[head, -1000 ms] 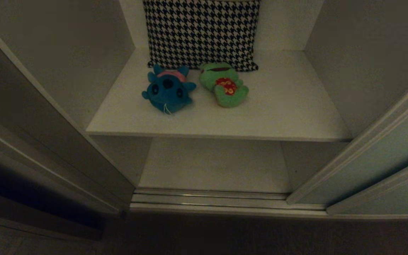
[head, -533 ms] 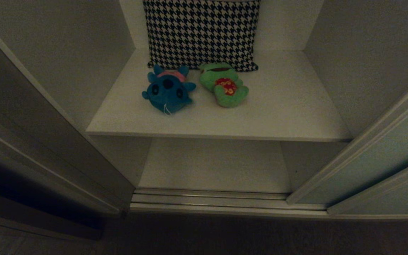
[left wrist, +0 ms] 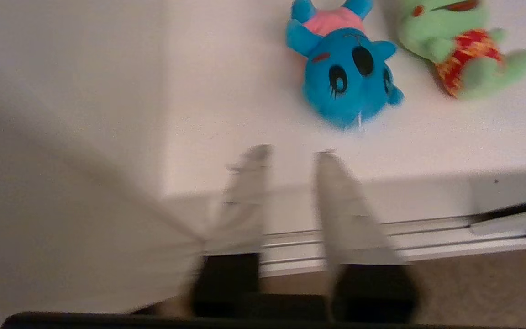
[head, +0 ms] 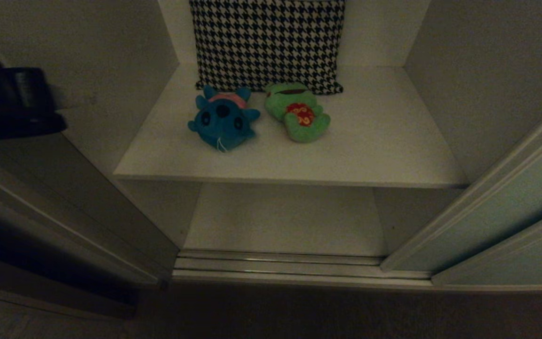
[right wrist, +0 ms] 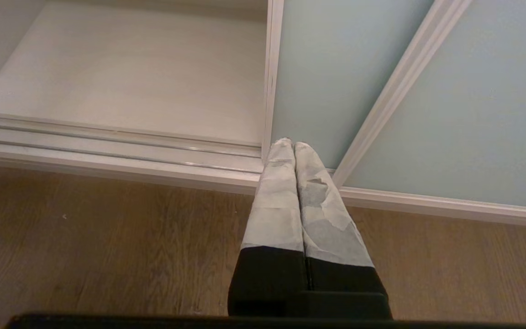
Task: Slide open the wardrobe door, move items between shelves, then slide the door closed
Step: Place the blue doll on the lower shelf
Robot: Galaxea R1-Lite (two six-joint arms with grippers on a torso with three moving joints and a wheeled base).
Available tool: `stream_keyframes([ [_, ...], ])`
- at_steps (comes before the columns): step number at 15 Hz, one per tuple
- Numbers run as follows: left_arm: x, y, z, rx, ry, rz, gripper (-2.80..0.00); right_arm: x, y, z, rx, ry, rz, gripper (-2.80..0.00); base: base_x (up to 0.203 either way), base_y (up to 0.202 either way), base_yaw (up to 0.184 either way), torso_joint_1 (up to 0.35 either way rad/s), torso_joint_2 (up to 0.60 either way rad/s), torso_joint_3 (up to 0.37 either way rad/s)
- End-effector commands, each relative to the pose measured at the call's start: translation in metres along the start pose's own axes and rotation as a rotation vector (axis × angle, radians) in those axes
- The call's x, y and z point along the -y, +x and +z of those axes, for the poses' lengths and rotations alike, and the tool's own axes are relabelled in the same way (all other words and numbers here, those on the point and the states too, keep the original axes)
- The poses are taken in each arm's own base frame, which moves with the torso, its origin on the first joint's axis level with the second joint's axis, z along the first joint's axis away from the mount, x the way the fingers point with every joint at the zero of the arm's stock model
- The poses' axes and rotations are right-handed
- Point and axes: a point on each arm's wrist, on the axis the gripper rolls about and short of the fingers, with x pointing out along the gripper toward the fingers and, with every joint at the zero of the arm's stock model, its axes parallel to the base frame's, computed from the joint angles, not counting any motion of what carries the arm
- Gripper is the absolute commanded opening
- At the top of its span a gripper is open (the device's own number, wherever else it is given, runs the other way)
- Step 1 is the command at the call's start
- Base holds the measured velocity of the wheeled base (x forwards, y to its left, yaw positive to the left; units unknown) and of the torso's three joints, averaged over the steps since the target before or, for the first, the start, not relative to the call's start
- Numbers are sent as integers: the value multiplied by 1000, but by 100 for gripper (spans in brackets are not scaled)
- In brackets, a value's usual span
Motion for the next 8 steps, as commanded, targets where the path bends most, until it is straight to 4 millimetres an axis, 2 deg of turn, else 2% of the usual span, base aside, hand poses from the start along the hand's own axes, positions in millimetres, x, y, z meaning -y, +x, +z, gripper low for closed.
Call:
stream_keyframes([
  [1, 8, 80, -16, -126, -38, -22, 0, 0, 0, 0, 3, 0, 1, -280, 0, 0, 0, 0, 0, 0],
  [4, 27, 118, -21, -163, -126, -47, 0, 0, 0, 0, 4, 0, 1, -280, 0, 0, 0, 0, 0, 0],
  [8, 35, 152, -33, -206, -213, -49, 0, 0, 0, -1, 2, 0, 1, -280, 0, 0, 0, 0, 0, 0],
])
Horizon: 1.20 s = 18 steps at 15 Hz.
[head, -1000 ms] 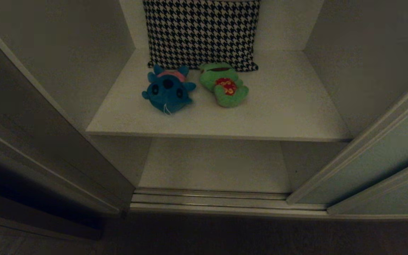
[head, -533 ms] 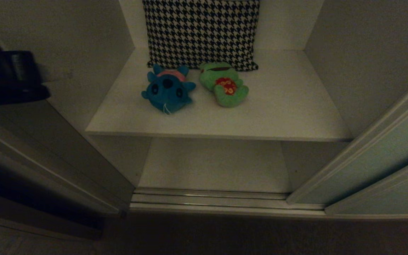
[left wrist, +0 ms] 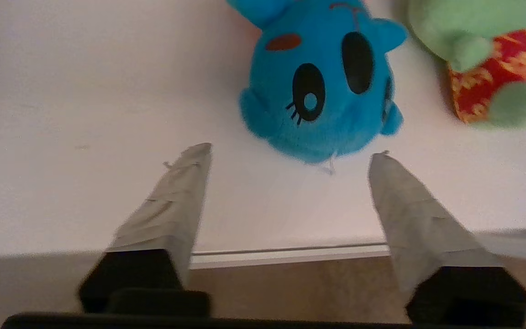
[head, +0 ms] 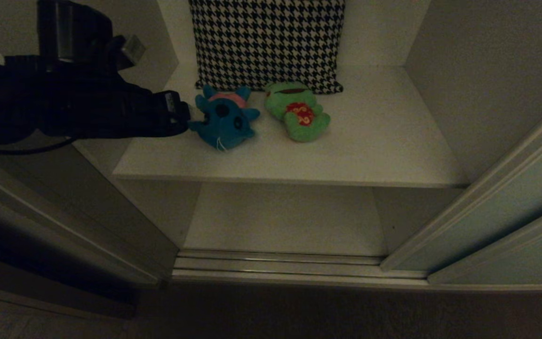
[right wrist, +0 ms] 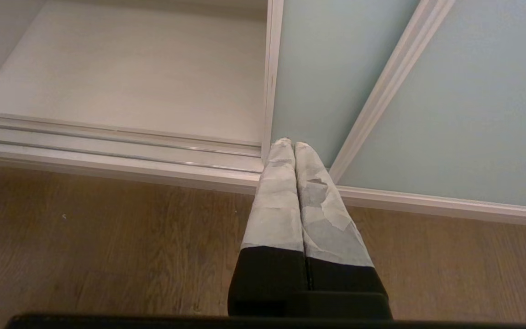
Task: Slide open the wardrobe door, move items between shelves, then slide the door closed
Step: Place the blue doll on the lower shelf
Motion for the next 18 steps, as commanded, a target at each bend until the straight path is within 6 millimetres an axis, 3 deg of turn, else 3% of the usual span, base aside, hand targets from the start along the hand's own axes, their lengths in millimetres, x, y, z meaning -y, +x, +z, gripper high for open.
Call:
stream_keyframes([
  [1, 0, 26, -4, -22, -34, 4, 0, 0, 0, 0, 4, -1, 1, -280, 0, 0, 0, 0, 0, 0],
  [5, 6, 26, 11, -36, -118, 2, 0, 0, 0, 0, 4, -1, 1, -280, 0, 0, 0, 0, 0, 0],
  [10, 3, 57, -9, -99, -123, 20, 0, 0, 0, 0, 4, -1, 1, -280, 0, 0, 0, 0, 0, 0],
  [15, 6, 79, 1, -10, -181, -13, 0, 0, 0, 0, 2, -1, 2, -280, 0, 0, 0, 0, 0, 0],
  [18, 11, 93, -9, -36, -196, -25, 0, 0, 0, 0, 3, -1, 1, -280, 0, 0, 0, 0, 0, 0],
])
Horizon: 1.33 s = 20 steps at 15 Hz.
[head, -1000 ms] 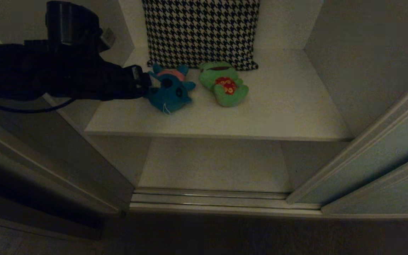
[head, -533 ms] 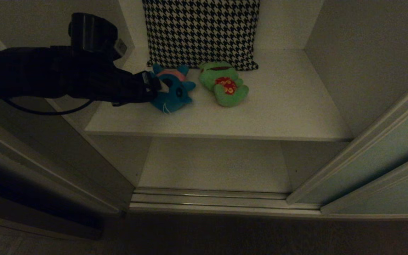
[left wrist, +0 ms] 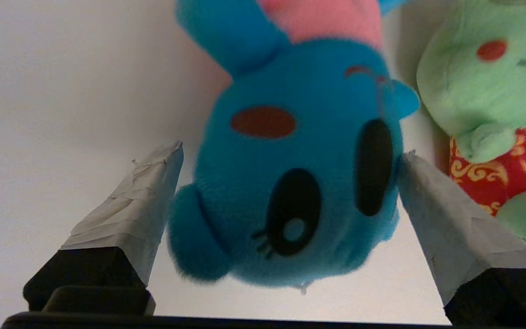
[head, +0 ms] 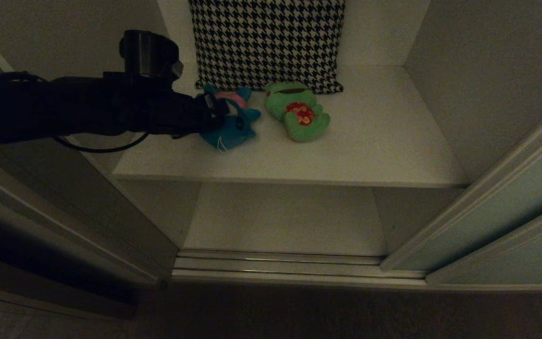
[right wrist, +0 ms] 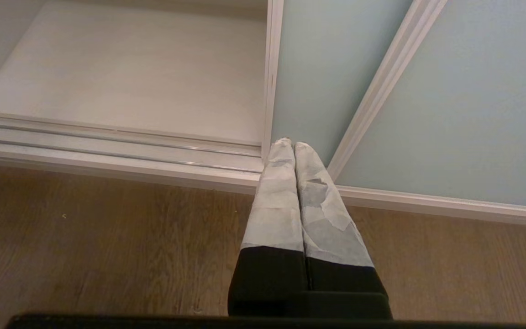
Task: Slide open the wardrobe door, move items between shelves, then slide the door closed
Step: Place the blue doll on the lower shelf
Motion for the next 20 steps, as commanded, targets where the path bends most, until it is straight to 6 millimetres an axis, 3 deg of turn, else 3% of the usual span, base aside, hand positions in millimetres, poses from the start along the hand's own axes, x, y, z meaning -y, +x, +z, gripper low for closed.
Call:
stream_keyframes([
  [1, -1, 13, -10, -31, -12, 6, 0, 0, 0, 0, 1, 0, 1, -280, 0, 0, 0, 0, 0, 0],
  [4, -2, 26, -16, -10, -14, 1, 0, 0, 0, 0, 3, 0, 1, -280, 0, 0, 0, 0, 0, 0],
  [7, 2, 29, -6, 39, -17, -13, 0, 0, 0, 0, 1, 0, 1, -280, 0, 0, 0, 0, 0, 0],
  [8, 1, 33, -7, 34, -19, -7, -280, 0, 0, -1, 2, 0, 1, -280, 0, 0, 0, 0, 0, 0],
  [10, 2, 30, -6, 31, -21, -7, -280, 0, 0, 0, 2, 0, 1, -280, 0, 0, 0, 0, 0, 0],
  [12, 8, 10, 6, 49, -30, -17, -280, 0, 0, 0, 3, 0, 1, -280, 0, 0, 0, 0, 0, 0],
  [17, 34, -64, 37, 99, -18, -69, -280, 0, 0, 0, 2, 0, 1, -280, 0, 0, 0, 0, 0, 0],
  [20, 45, -140, 48, 121, 10, -93, -280, 0, 0, 0, 1, 0, 1, -280, 0, 0, 0, 0, 0, 0],
])
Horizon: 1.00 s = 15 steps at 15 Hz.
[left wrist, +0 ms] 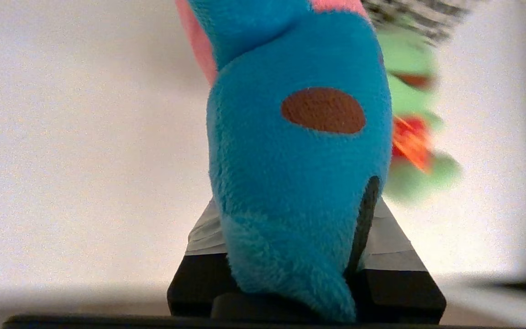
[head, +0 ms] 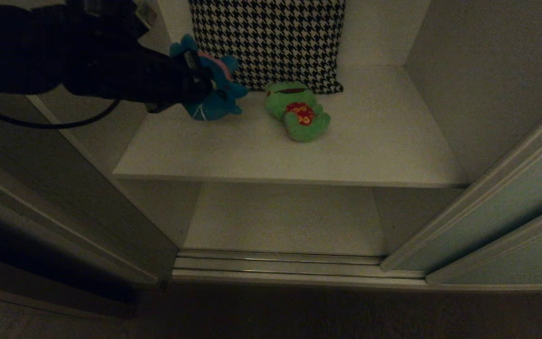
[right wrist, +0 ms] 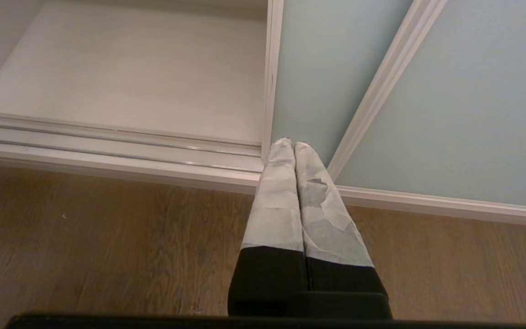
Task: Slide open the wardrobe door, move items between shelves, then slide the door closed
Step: Place the blue doll on the lower shelf
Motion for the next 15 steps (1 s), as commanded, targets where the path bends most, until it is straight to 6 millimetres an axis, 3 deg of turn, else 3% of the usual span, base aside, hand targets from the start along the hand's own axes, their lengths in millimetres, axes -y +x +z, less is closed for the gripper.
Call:
stream_keyframes([
  [1, 12, -80, 21, 101, 32, -42, -280, 0, 0, 0, 1, 0, 2, -280, 0, 0, 0, 0, 0, 0],
  [4, 1, -176, 5, 179, 166, 32, -280, 0, 0, -1, 1, 0, 1, -280, 0, 0, 0, 0, 0, 0],
  [8, -34, -282, -53, 282, 294, 190, -280, 0, 0, -1, 1, 0, 2, -280, 0, 0, 0, 0, 0, 0],
  [11, -63, -326, -102, 348, 316, 369, -280, 0, 0, 0, 3, -1, 1, -280, 0, 0, 0, 0, 0, 0],
  [15, -84, -347, -162, 391, 325, 632, -280, 0, 0, 0, 3, 0, 1, -280, 0, 0, 0, 0, 0, 0],
])
